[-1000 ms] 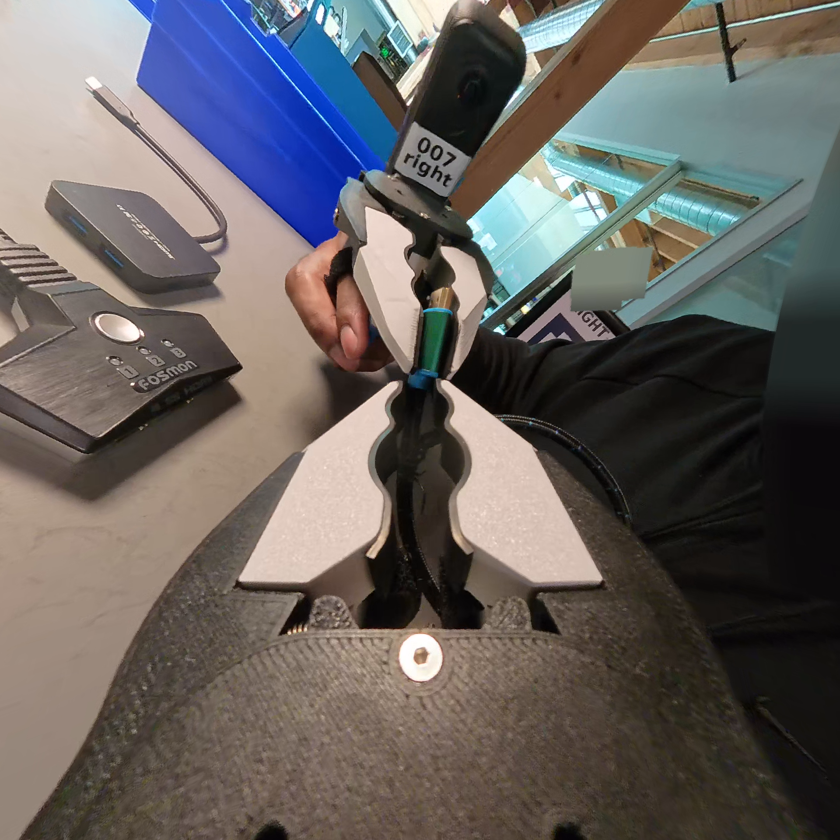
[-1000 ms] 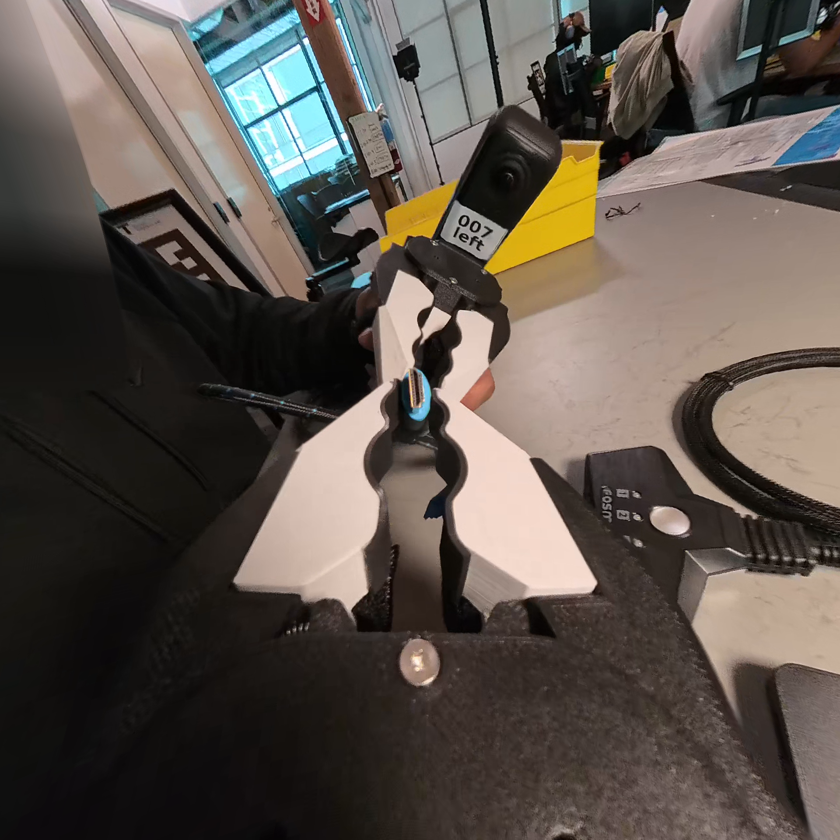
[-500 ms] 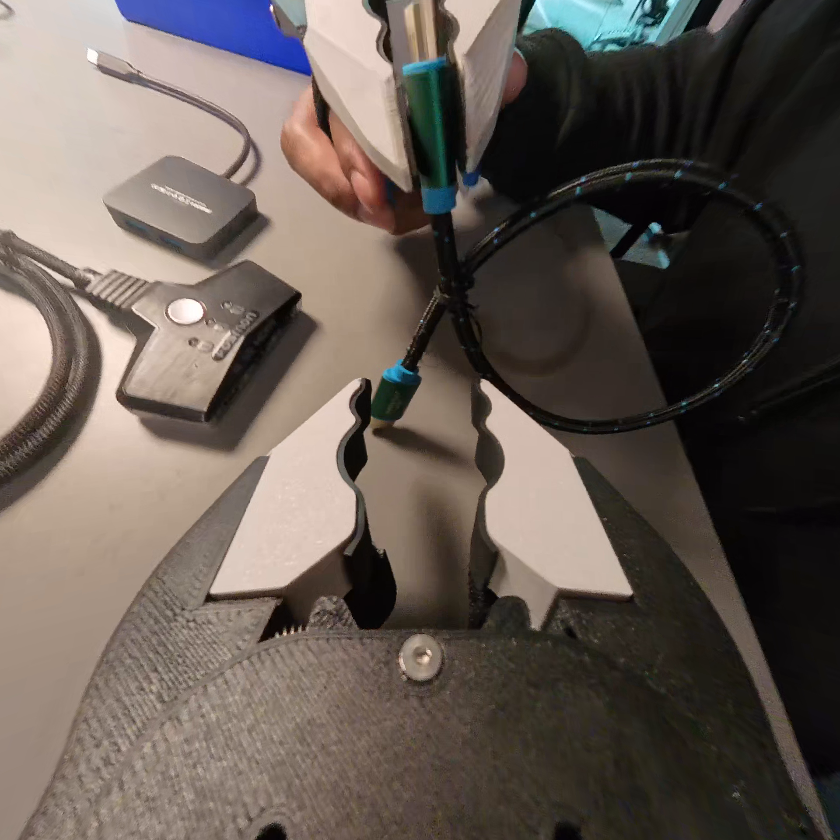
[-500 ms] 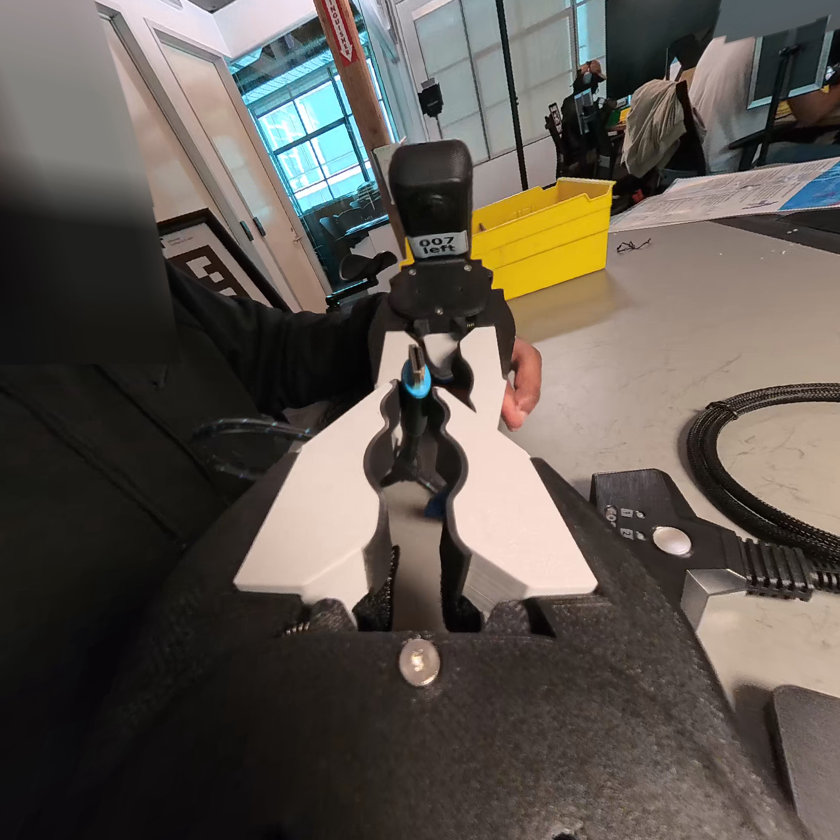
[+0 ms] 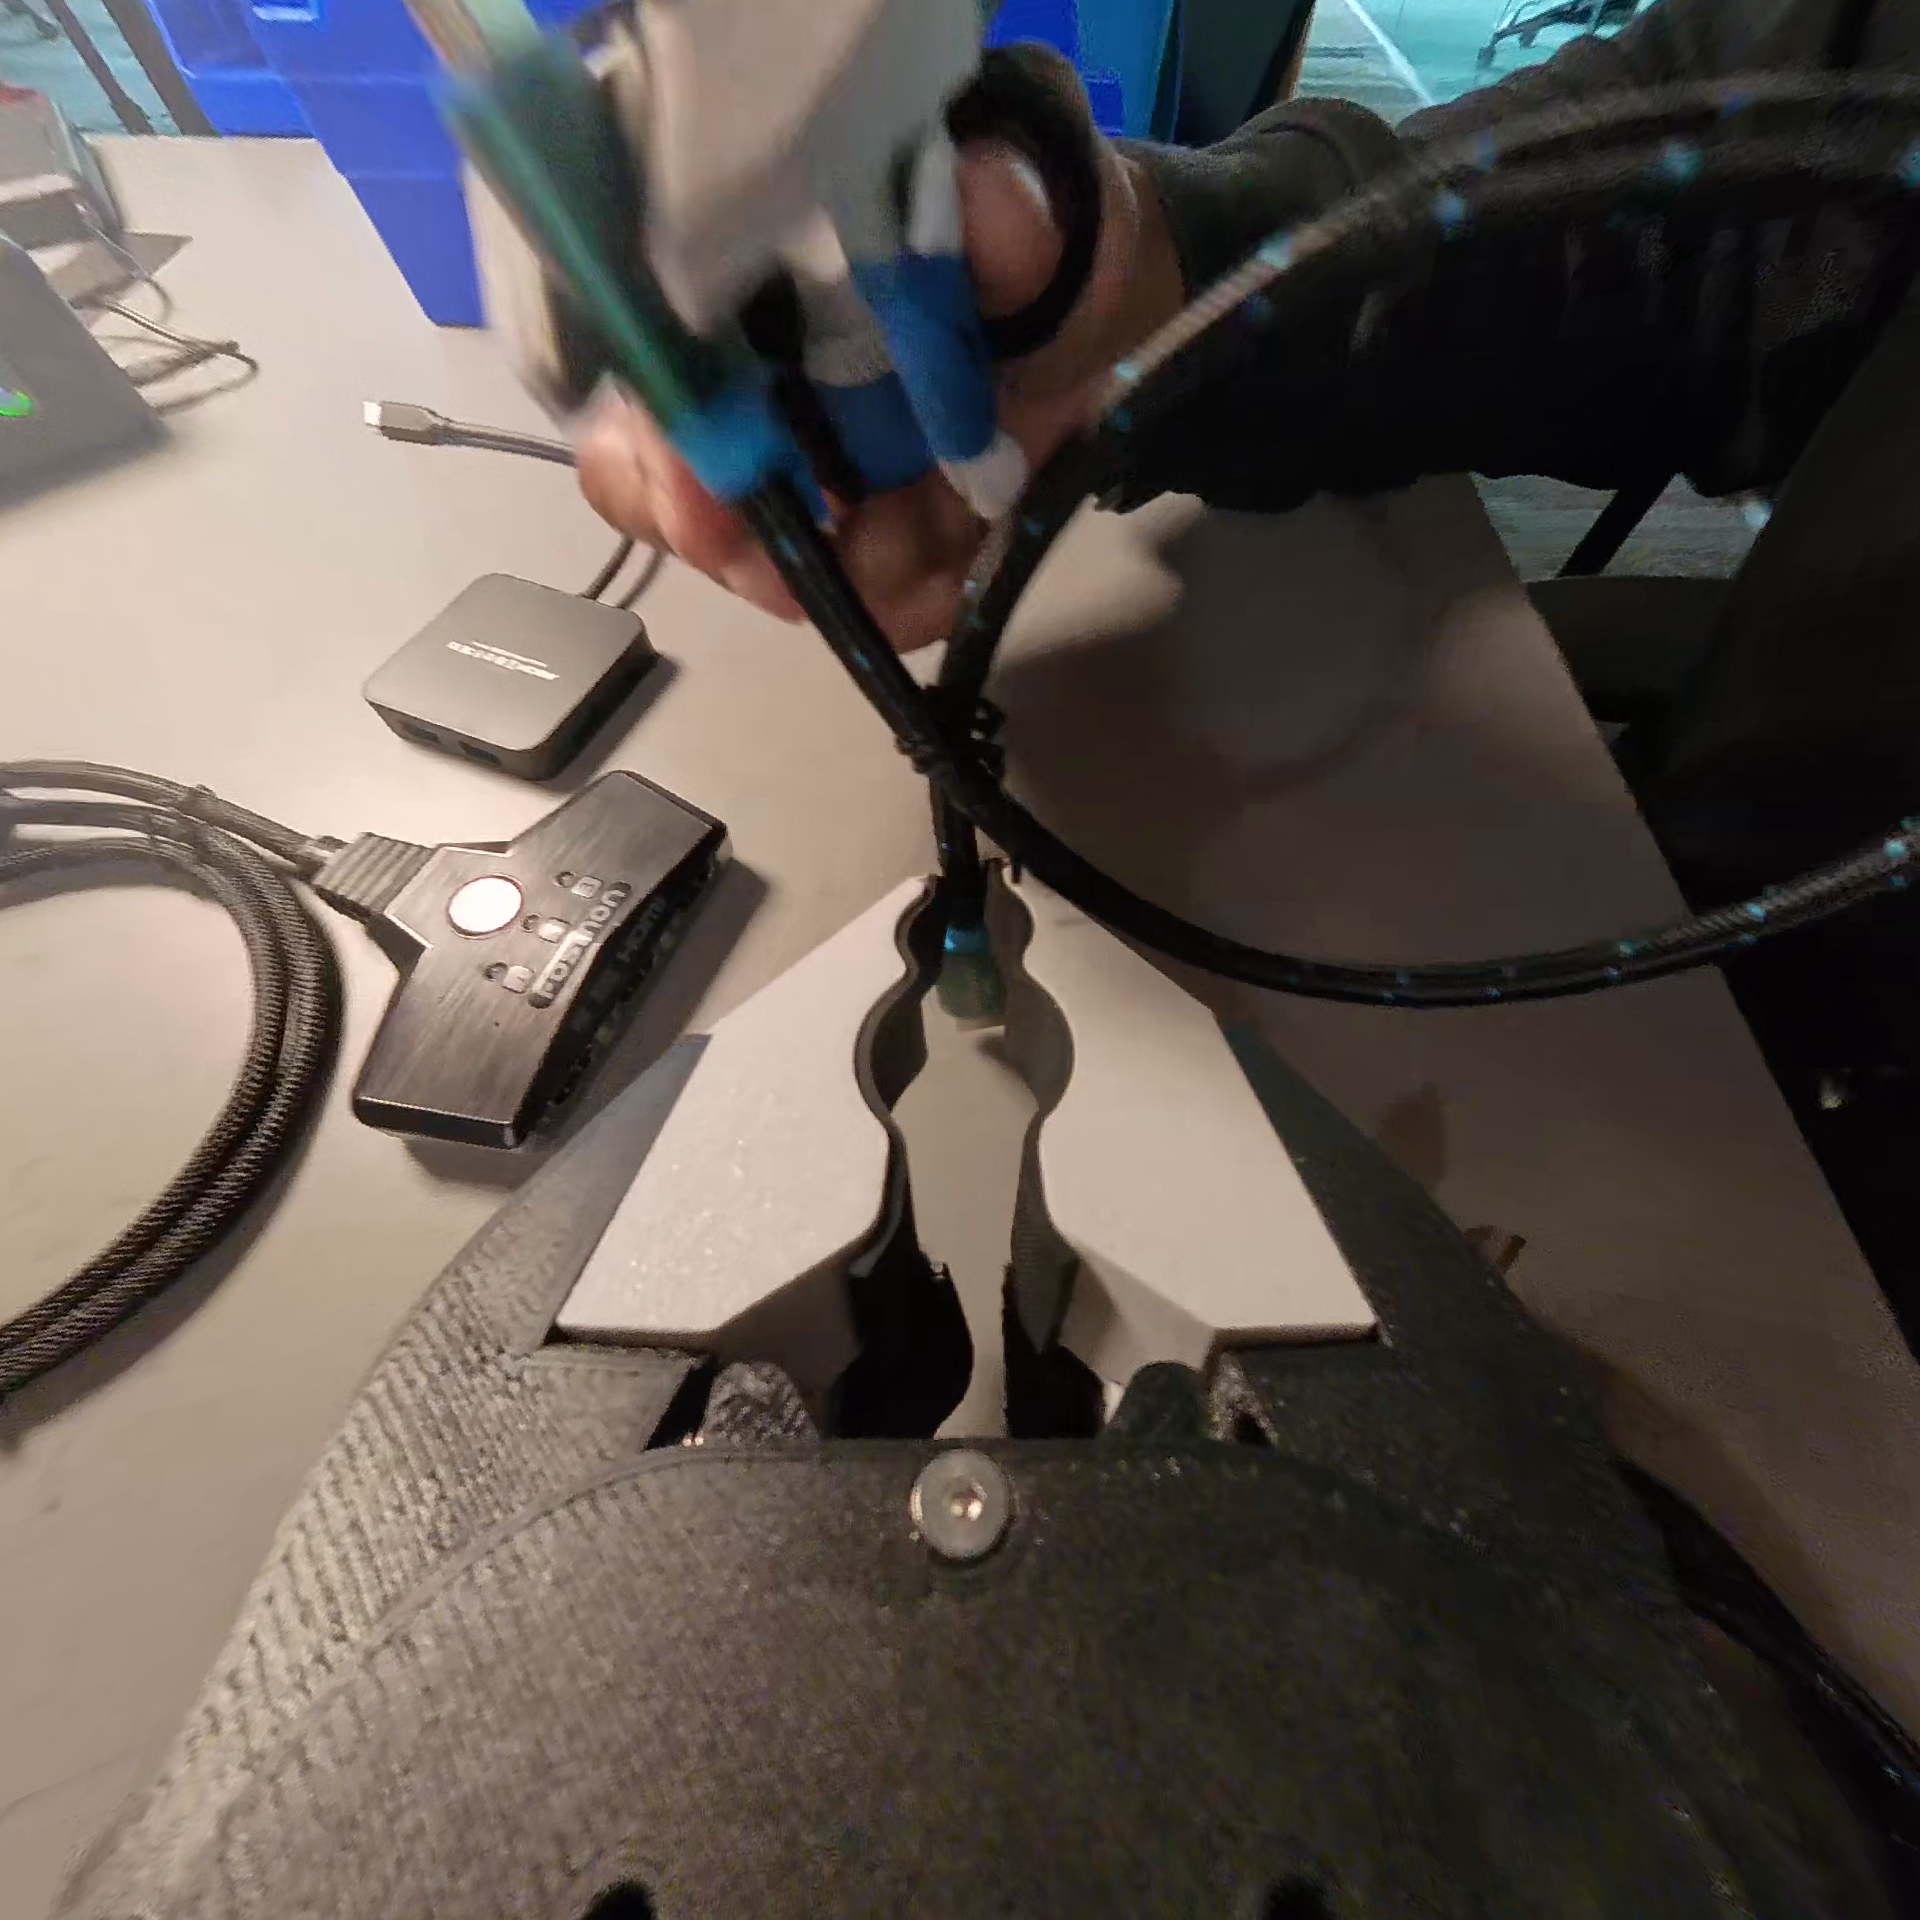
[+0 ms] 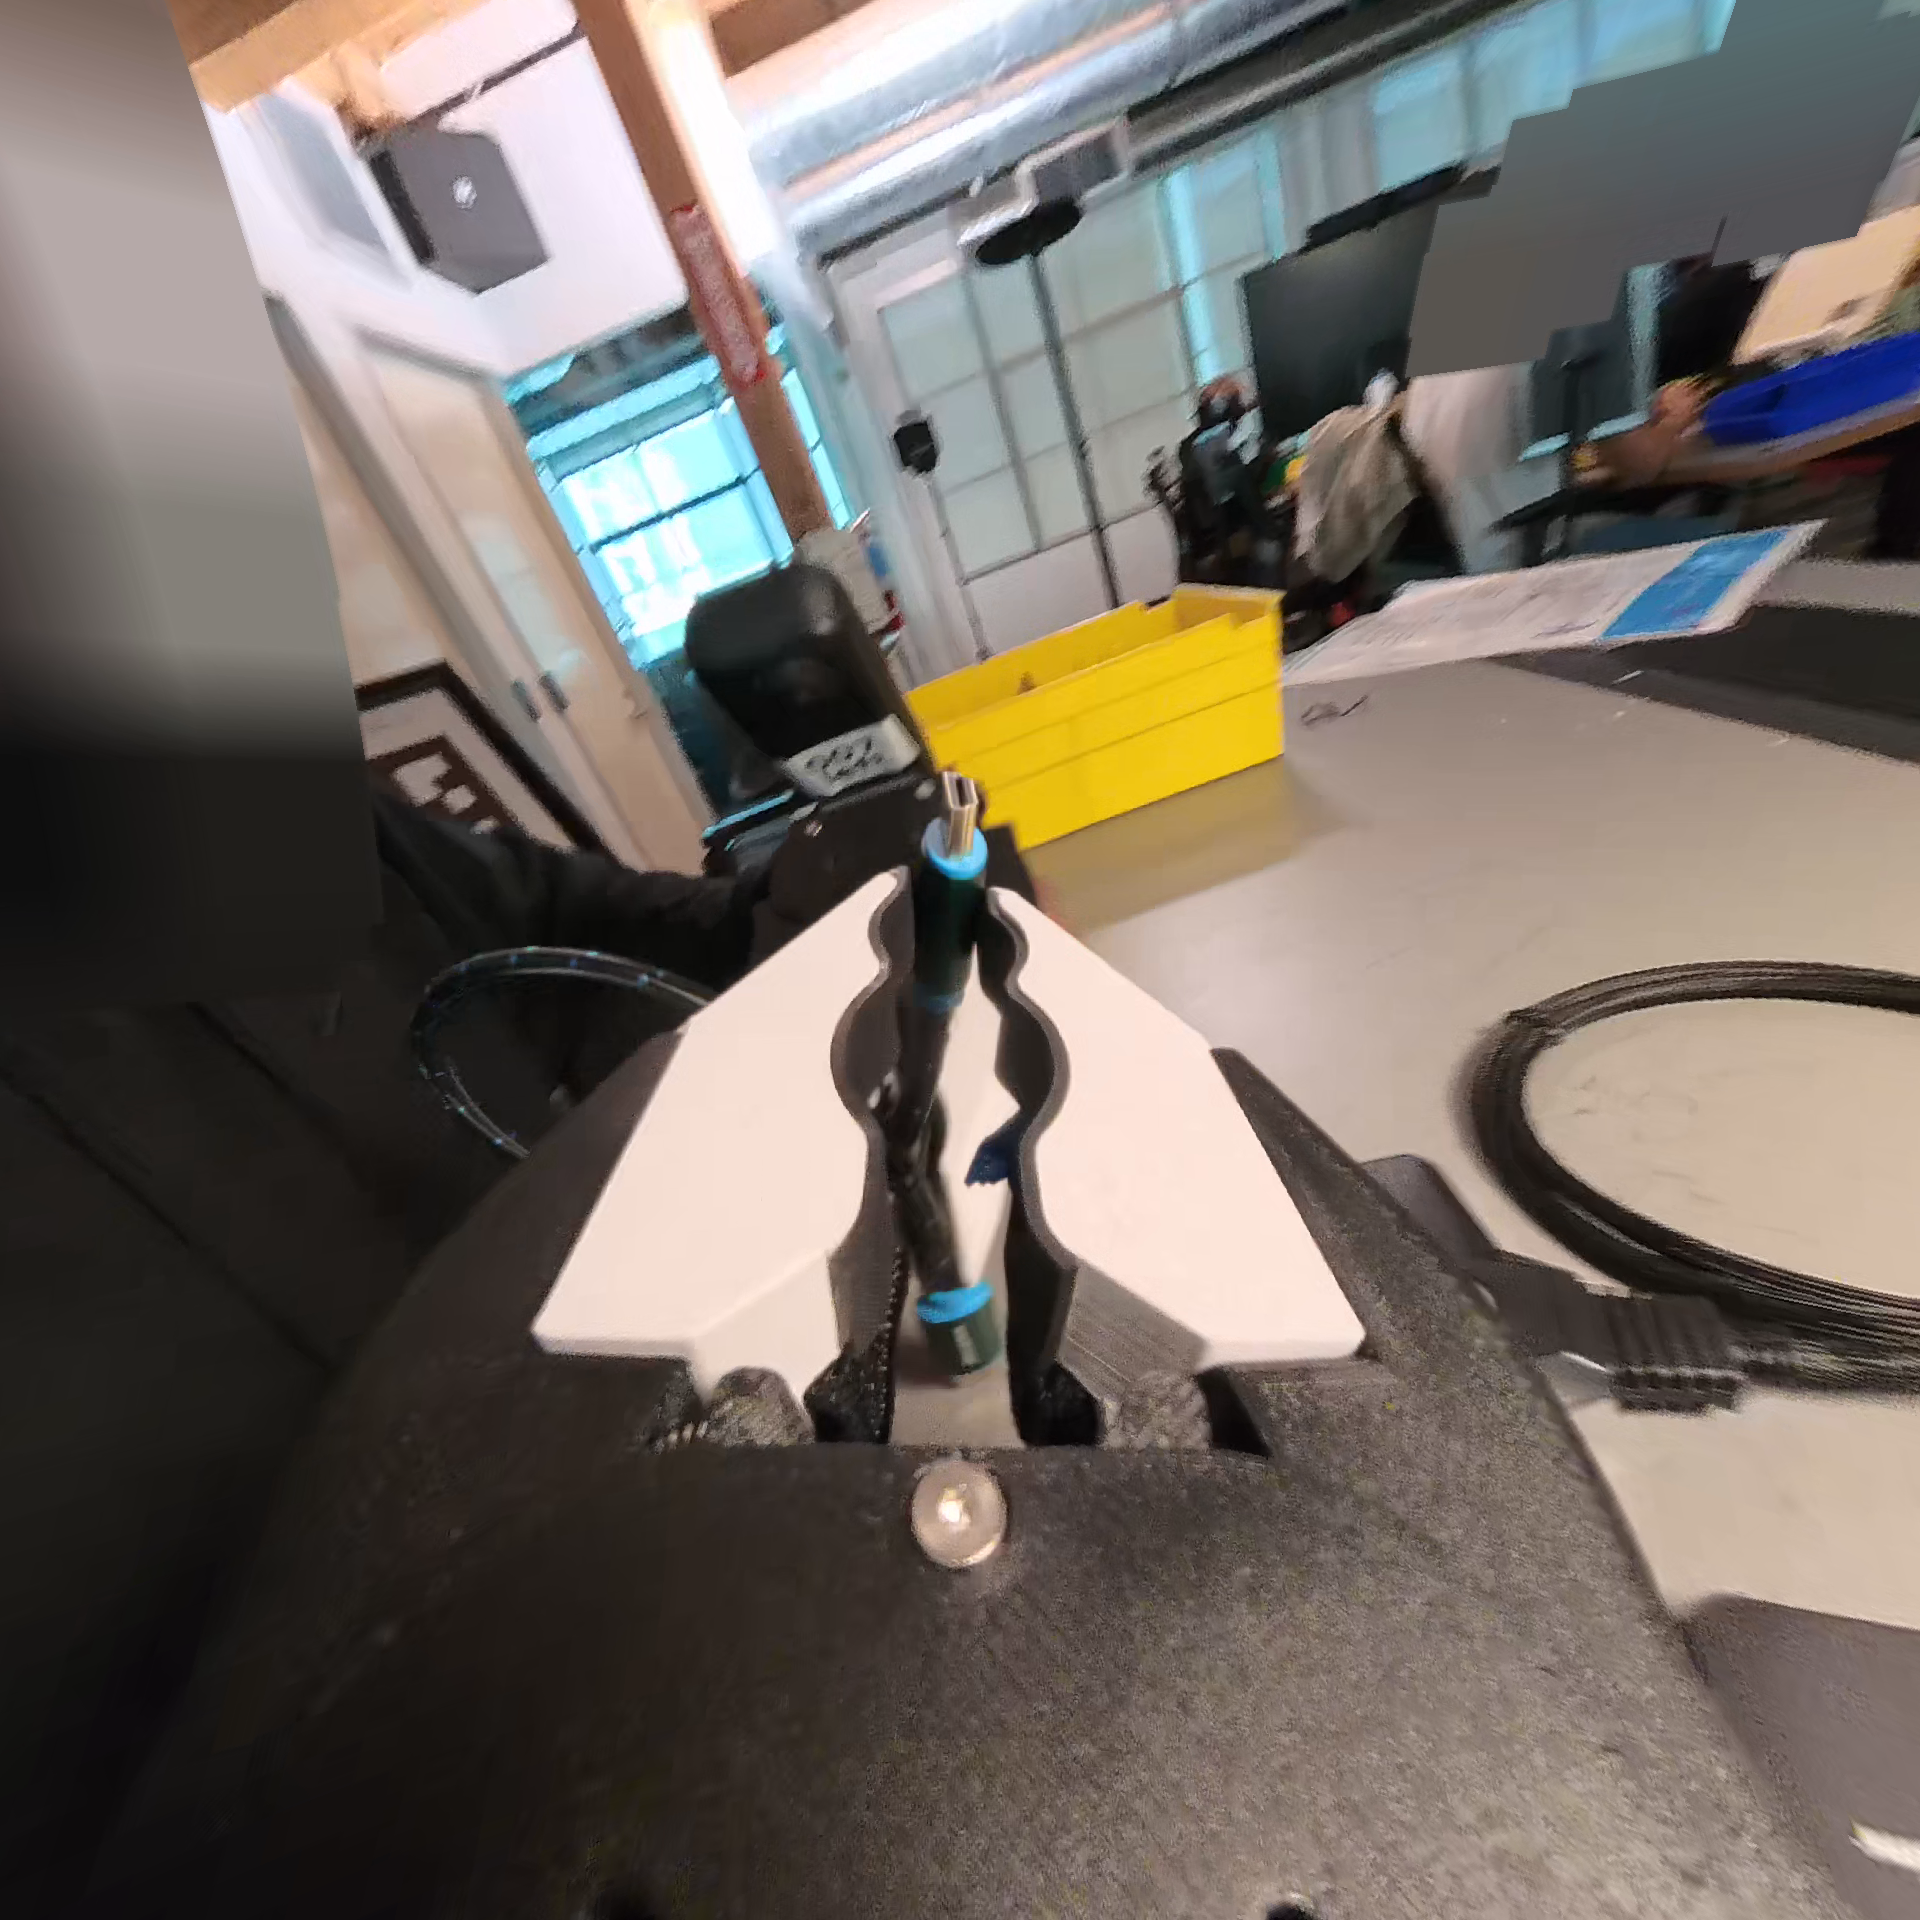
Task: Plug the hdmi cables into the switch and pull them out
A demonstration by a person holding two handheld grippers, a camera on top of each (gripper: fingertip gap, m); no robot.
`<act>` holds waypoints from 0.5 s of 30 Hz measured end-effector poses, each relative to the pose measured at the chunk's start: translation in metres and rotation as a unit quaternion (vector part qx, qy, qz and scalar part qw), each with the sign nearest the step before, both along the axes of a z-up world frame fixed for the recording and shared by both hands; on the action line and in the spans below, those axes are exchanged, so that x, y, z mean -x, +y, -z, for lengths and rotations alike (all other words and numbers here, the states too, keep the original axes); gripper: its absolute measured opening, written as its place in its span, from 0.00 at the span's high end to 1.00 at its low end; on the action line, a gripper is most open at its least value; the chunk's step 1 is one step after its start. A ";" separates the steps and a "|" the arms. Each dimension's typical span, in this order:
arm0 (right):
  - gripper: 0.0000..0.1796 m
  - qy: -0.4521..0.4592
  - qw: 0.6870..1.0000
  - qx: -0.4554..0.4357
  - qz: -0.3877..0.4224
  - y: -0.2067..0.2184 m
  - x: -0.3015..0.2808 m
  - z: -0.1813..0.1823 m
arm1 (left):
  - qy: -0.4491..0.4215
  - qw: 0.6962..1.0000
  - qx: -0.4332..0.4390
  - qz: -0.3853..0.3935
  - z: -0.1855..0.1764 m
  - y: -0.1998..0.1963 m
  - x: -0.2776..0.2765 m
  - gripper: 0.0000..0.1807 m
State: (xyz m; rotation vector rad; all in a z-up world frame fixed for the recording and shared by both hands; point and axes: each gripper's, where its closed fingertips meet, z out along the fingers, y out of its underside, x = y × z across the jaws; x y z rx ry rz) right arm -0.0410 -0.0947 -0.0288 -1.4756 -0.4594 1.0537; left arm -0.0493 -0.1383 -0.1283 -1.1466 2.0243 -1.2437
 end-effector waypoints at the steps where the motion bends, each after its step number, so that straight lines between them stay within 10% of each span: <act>1: 0.93 0.012 1.000 -0.003 0.024 0.004 -0.011 -0.005 | 0.012 1.000 0.017 -0.003 0.001 0.000 0.001 0.96; 15: 0.93 0.037 0.958 -0.028 0.285 0.017 -0.149 -0.030 | 0.067 0.984 0.163 0.039 -0.032 -0.016 0.029 0.98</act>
